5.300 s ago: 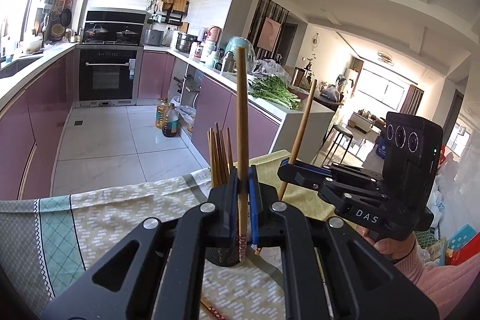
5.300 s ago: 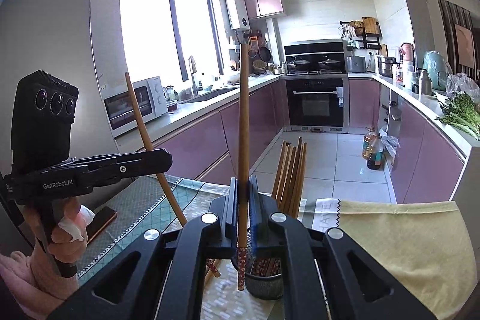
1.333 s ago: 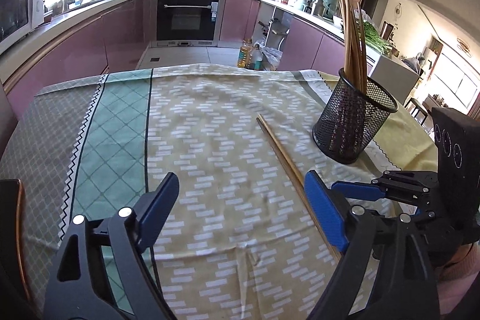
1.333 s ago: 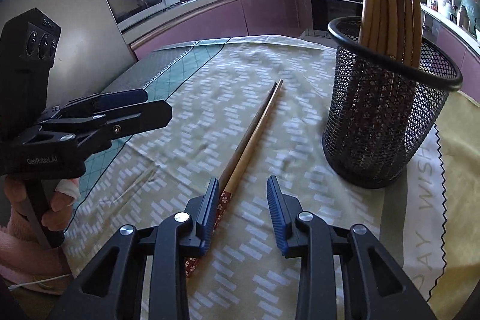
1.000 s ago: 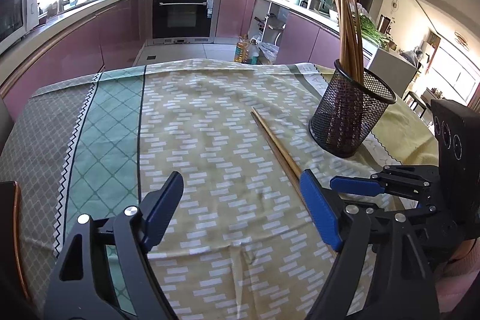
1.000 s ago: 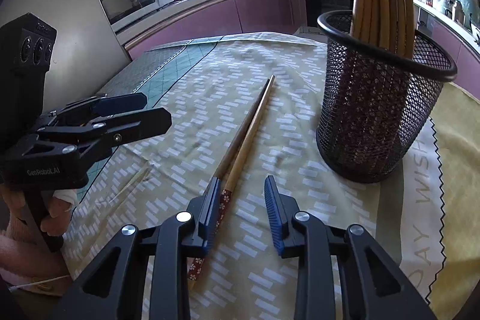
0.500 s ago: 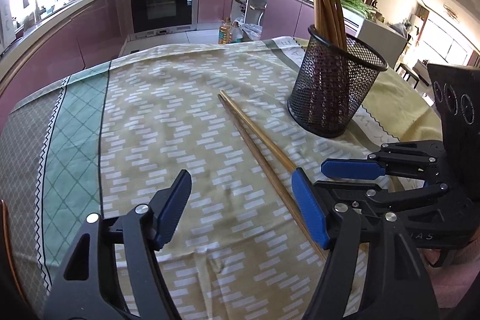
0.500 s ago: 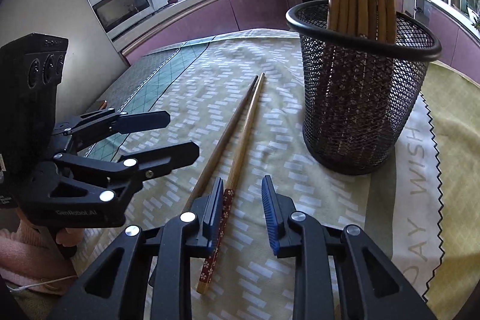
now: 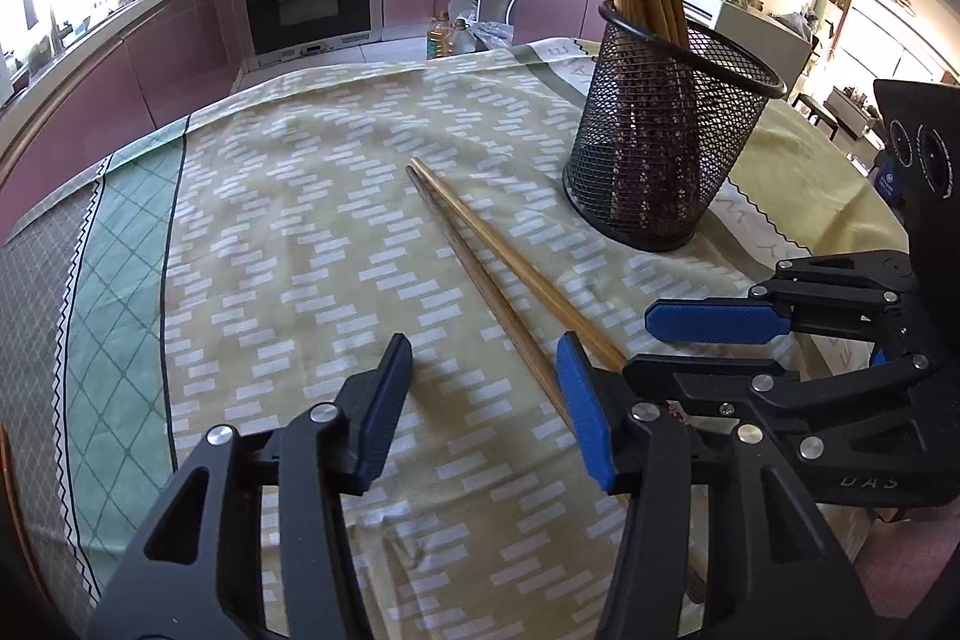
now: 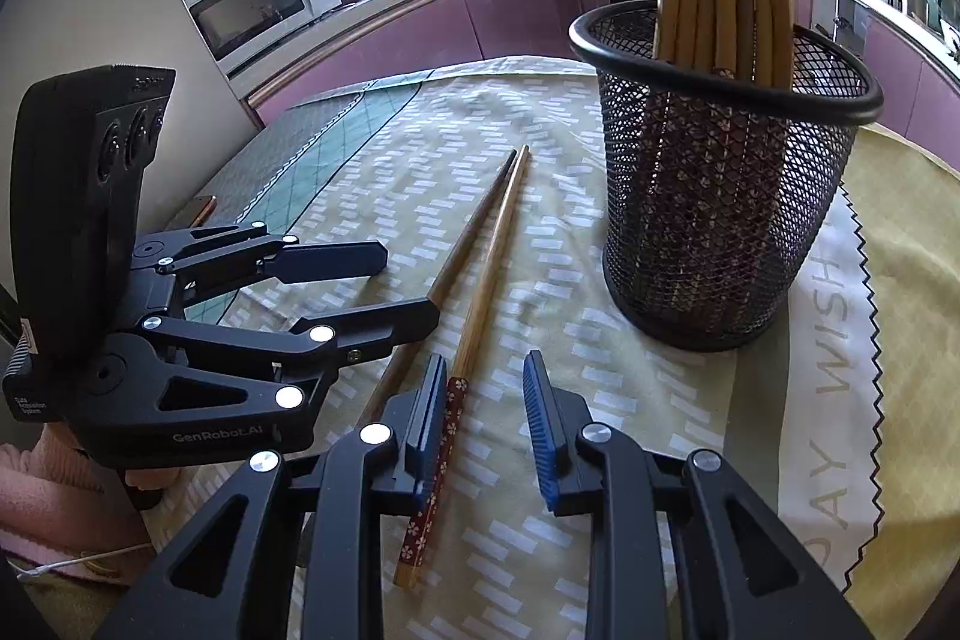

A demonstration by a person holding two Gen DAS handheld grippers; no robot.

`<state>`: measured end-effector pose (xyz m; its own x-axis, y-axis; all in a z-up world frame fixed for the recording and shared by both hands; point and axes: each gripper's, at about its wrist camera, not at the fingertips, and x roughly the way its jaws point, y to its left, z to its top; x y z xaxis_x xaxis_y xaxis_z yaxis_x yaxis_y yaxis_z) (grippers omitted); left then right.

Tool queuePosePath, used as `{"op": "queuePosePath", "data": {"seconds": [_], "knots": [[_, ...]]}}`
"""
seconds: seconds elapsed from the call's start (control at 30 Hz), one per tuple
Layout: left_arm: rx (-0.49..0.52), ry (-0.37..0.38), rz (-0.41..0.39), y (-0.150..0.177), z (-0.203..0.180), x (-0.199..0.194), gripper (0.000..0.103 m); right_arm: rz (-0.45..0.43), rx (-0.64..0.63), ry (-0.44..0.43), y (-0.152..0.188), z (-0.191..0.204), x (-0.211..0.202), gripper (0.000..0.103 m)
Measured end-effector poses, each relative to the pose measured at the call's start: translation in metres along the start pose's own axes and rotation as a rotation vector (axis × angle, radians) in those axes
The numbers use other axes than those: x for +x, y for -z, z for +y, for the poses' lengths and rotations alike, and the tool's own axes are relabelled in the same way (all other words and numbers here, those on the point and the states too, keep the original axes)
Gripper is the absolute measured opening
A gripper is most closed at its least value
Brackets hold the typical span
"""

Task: Organize utensils
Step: 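Move the left gripper to a remaining chopstick and close while the right gripper grasps the other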

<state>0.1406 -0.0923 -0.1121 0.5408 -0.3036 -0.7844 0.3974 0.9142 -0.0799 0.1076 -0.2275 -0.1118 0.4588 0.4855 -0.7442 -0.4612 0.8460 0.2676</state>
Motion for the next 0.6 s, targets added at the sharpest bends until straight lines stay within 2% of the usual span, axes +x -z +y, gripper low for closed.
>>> {"op": "queuePosePath", "data": {"seconds": [0.17, 0.43, 0.6], "knots": [[0.006, 0.011, 0.0, 0.0, 0.001, -0.001, 0.041, -0.001, -0.004, 0.006, -0.002, 0.001, 0.002, 0.025], [0.01, 0.021, 0.007, 0.0, 0.003, 0.0, 0.04, -0.005, -0.008, 0.019, -0.01, 0.003, 0.009, 0.023], [0.015, 0.027, 0.009, 0.0, 0.005, -0.002, 0.031, -0.003, 0.006, 0.017, -0.01, 0.001, 0.009, 0.021]]}}
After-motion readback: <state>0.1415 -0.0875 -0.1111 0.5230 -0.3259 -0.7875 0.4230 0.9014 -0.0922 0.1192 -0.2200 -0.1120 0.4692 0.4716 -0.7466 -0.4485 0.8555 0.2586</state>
